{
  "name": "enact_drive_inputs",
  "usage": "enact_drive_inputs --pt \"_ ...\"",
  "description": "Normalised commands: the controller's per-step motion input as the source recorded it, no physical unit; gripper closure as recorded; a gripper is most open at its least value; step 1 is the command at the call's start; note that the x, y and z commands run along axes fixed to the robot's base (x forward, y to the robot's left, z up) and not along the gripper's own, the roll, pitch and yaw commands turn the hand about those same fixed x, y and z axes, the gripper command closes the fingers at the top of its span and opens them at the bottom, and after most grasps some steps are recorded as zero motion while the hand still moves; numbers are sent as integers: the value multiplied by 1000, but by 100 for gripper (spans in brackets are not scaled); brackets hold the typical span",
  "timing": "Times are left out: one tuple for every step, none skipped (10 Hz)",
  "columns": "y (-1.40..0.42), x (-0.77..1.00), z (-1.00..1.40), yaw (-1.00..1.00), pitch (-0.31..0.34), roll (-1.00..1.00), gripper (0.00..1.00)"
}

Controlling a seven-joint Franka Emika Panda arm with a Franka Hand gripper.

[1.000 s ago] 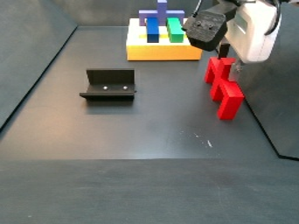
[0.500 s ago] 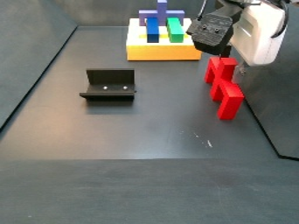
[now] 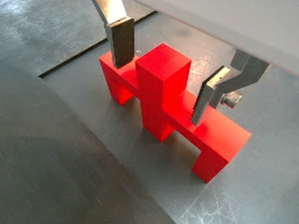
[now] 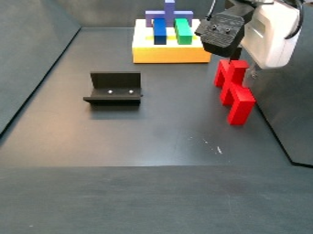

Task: Pick up the red object. Move up. Move to above the board. Insert the red object.
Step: Pick up the red object.

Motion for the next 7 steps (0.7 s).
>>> enact_drive_inputs --pt "63 43 0 -6 0 -13 0" --pt "29 103 0 -46 0 -16 0" --pt "9 80 0 -43 0 0 0" --pt "0 0 0 -77 0 0 0" --pt "0 49 0 -100 4 0 0" --pt "0 0 0 -106 0 0 0" --pt "0 117 -60 -117 0 0 0"
